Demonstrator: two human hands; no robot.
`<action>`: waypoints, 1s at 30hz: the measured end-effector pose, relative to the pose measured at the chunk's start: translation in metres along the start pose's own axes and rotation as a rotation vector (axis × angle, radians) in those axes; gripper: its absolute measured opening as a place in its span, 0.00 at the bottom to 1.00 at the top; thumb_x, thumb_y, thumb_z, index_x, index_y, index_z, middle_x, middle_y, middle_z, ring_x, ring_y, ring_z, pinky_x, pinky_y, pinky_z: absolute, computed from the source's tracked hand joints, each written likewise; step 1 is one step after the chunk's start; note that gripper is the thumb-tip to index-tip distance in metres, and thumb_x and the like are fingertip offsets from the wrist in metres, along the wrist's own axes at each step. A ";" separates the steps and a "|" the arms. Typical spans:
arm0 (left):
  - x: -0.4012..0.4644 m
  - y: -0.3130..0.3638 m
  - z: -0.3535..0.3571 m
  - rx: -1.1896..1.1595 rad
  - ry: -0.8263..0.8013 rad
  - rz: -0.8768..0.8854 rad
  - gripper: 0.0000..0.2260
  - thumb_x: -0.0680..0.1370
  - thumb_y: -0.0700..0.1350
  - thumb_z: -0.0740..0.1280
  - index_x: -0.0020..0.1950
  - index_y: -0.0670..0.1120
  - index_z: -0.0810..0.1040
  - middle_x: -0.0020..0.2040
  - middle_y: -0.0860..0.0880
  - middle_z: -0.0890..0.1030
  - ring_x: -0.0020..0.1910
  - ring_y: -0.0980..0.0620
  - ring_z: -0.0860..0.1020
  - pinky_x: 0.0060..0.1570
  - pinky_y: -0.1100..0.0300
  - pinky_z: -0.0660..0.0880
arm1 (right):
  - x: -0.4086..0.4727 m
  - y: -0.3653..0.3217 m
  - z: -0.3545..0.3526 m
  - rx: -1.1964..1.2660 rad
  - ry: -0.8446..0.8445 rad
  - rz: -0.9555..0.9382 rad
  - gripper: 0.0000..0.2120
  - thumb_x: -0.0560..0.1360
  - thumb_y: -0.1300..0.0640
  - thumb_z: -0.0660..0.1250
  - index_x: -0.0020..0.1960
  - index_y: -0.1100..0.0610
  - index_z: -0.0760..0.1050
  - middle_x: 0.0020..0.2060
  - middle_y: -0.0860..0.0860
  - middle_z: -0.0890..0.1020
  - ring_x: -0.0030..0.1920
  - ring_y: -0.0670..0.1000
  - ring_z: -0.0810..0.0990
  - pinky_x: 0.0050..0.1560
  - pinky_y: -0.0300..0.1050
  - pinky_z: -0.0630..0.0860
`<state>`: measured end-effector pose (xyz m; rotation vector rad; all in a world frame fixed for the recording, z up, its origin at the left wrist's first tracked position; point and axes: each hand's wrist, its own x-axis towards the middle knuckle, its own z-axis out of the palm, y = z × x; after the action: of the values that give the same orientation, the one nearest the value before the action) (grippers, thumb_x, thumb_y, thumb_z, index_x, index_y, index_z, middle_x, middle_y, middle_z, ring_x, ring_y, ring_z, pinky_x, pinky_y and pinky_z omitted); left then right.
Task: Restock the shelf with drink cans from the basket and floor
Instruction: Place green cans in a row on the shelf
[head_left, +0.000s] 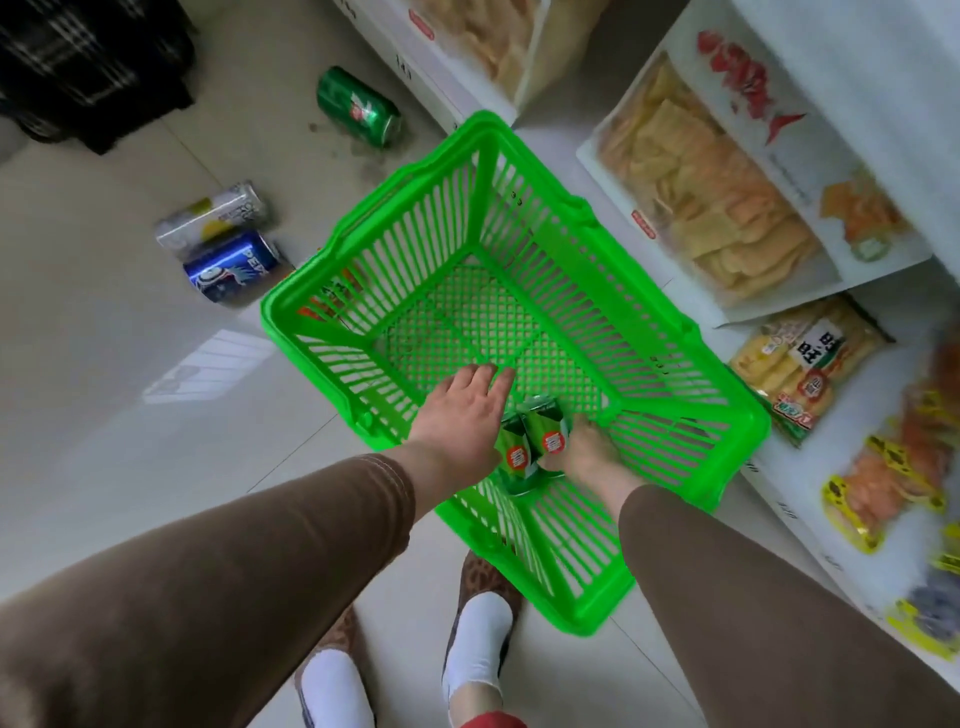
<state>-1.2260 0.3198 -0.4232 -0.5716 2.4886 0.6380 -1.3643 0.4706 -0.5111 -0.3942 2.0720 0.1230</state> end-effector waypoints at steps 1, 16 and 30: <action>0.006 -0.002 0.005 -0.003 0.005 0.005 0.45 0.75 0.55 0.70 0.80 0.47 0.43 0.79 0.45 0.54 0.77 0.44 0.52 0.76 0.49 0.55 | 0.012 0.003 0.005 0.010 -0.035 0.010 0.44 0.67 0.46 0.80 0.73 0.62 0.63 0.68 0.58 0.73 0.67 0.59 0.73 0.63 0.51 0.74; -0.048 -0.005 -0.087 -0.044 0.079 -0.042 0.45 0.73 0.55 0.72 0.80 0.46 0.47 0.76 0.45 0.58 0.75 0.44 0.57 0.73 0.50 0.58 | -0.091 -0.012 -0.065 0.326 0.193 -0.135 0.32 0.63 0.45 0.81 0.60 0.54 0.71 0.53 0.54 0.79 0.47 0.54 0.80 0.42 0.48 0.76; -0.284 0.091 -0.459 -0.045 0.412 0.074 0.47 0.68 0.58 0.75 0.78 0.44 0.54 0.72 0.43 0.64 0.70 0.42 0.64 0.69 0.48 0.66 | -0.518 -0.137 -0.339 0.446 0.700 -0.524 0.36 0.63 0.46 0.82 0.63 0.47 0.65 0.57 0.51 0.76 0.57 0.51 0.76 0.57 0.46 0.73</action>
<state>-1.2156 0.2225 0.1157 -0.6882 2.8969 0.6601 -1.3591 0.3763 0.1154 -0.7566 2.4904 -0.8874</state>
